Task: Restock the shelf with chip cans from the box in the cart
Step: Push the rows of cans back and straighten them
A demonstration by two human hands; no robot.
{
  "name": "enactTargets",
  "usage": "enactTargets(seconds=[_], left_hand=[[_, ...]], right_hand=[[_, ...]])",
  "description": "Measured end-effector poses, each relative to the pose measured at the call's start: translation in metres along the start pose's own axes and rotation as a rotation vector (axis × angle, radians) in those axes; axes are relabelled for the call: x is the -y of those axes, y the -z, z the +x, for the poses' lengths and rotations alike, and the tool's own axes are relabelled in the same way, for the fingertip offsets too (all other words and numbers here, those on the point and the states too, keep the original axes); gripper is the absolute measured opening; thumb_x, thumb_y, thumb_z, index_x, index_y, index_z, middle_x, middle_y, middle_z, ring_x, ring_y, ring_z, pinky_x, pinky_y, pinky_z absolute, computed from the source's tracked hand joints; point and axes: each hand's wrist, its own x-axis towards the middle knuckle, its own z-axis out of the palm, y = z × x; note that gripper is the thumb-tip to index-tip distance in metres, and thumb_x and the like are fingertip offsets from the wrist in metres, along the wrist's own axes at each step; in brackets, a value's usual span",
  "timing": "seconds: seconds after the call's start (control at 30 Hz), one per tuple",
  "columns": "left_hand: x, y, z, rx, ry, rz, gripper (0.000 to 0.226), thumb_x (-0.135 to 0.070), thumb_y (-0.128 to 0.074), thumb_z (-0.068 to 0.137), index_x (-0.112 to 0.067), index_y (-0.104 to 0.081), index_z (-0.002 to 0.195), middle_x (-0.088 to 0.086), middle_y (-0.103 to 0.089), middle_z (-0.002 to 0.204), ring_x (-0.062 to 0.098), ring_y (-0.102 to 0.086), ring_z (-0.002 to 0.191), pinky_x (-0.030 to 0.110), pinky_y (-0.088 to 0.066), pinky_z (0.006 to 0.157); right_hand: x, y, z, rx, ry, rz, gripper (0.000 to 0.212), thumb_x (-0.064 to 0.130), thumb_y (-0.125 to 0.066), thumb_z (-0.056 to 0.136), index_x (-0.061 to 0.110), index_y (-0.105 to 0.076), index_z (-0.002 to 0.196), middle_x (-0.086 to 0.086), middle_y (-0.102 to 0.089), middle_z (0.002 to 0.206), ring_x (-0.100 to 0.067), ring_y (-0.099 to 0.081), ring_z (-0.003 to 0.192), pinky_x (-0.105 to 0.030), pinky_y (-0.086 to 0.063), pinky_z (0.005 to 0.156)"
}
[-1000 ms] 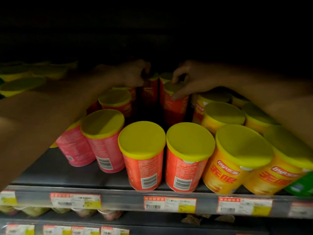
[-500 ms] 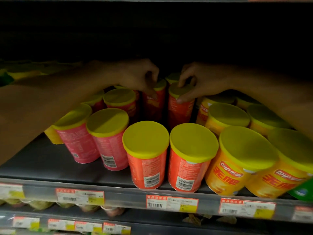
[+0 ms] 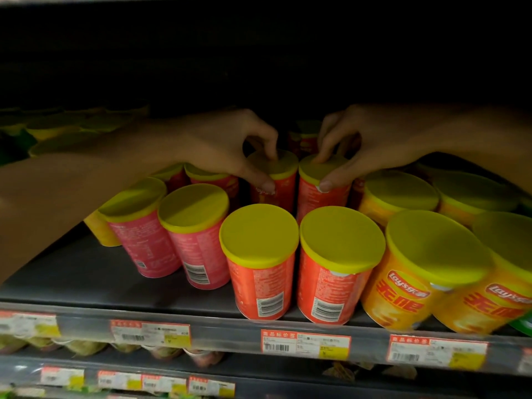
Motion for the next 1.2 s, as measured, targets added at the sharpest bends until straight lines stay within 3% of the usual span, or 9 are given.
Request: enactTargets(seconds=[0.17,0.33,0.43,0.57,0.73,0.9,1.03,1.13,1.2], left_hand=[[-0.001,0.004,-0.014,0.064,-0.054,-0.093,0.041,-0.056,-0.067,0.064,-0.037,-0.065,0.100,-0.022,-0.061,0.118,-0.023,-0.047,0.107,-0.003,-0.036,0.086],[-0.002,0.005,-0.023,0.081,-0.091,-0.111,0.043,-0.058,-0.067,0.066,-0.039,-0.067,0.105,-0.024,-0.062,0.120,-0.014,-0.049,0.116,0.010,-0.039,0.096],[0.000,0.005,-0.026,0.094,-0.105,-0.122,0.039,-0.060,-0.075,0.070,-0.043,-0.067,0.105,-0.026,-0.063,0.119,-0.014,-0.050,0.116,0.014,-0.039,0.099],[0.005,0.004,-0.028,0.091,-0.134,-0.190,0.040,-0.062,-0.069,0.068,-0.041,-0.071,0.102,-0.027,-0.063,0.121,-0.009,-0.054,0.118,0.025,-0.043,0.104],[0.009,0.004,-0.030,0.099,-0.153,-0.216,0.041,-0.062,-0.067,0.070,-0.040,-0.070,0.104,-0.028,-0.062,0.123,-0.009,-0.054,0.118,0.021,-0.044,0.103],[0.007,0.005,-0.023,0.029,-0.132,-0.178,0.033,-0.055,-0.068,0.079,-0.032,-0.071,0.103,-0.018,-0.069,0.112,-0.005,-0.061,0.109,0.023,-0.049,0.096],[0.007,0.005,-0.001,-0.176,-0.106,-0.155,0.033,-0.052,-0.064,0.083,-0.026,-0.069,0.103,-0.013,-0.069,0.107,-0.007,-0.061,0.103,0.017,-0.048,0.092],[0.012,0.006,0.026,-0.186,-0.071,-0.086,0.026,-0.040,-0.066,0.086,-0.024,-0.068,0.106,-0.019,-0.064,0.105,-0.015,-0.056,0.098,0.001,-0.038,0.087],[0.019,0.006,0.046,-0.158,-0.034,-0.018,0.029,-0.041,-0.067,0.087,-0.027,-0.065,0.112,-0.018,-0.061,0.108,-0.010,-0.054,0.100,0.007,-0.039,0.089]], right_hand=[[0.004,0.004,-0.008,0.055,0.009,0.032,0.074,0.080,-0.053,0.042,0.036,-0.070,0.099,0.018,-0.058,0.113,-0.004,-0.060,0.097,-0.028,-0.049,0.088],[0.002,0.005,-0.011,0.105,0.038,0.097,0.068,0.080,-0.052,0.034,0.045,-0.069,0.091,0.039,-0.061,0.084,0.012,-0.062,0.079,-0.014,-0.047,0.075],[0.000,0.004,-0.011,0.110,0.058,0.099,0.069,0.077,-0.055,0.033,0.045,-0.073,0.092,0.051,-0.055,0.079,0.020,-0.059,0.075,-0.009,-0.042,0.066],[-0.003,0.005,-0.011,0.100,0.057,0.166,0.066,0.070,-0.064,0.036,0.041,-0.074,0.095,0.047,-0.058,0.080,0.017,-0.062,0.075,-0.010,-0.044,0.067],[-0.006,0.005,-0.008,0.120,0.071,0.183,0.058,0.070,-0.066,0.037,0.047,-0.072,0.089,0.047,-0.059,0.085,0.017,-0.063,0.079,-0.013,-0.045,0.072],[-0.011,0.011,0.001,0.181,0.060,0.243,0.053,0.072,-0.077,0.055,0.043,-0.074,0.098,0.019,-0.073,0.101,0.005,-0.068,0.094,-0.020,-0.052,0.084],[-0.020,0.017,0.022,0.049,0.007,0.218,0.053,0.055,-0.069,0.056,0.032,-0.072,0.103,0.028,-0.072,0.086,0.010,-0.065,0.089,-0.013,-0.049,0.081],[-0.034,0.018,0.043,-0.042,-0.033,0.152,0.047,0.051,-0.073,0.062,0.028,-0.069,0.103,0.016,-0.070,0.099,-0.004,-0.065,0.099,-0.026,-0.050,0.087],[-0.045,0.015,0.057,-0.057,-0.059,0.080,0.043,0.040,-0.079,0.074,0.026,-0.065,0.112,0.010,-0.063,0.106,-0.013,-0.061,0.107,-0.028,-0.046,0.086]])
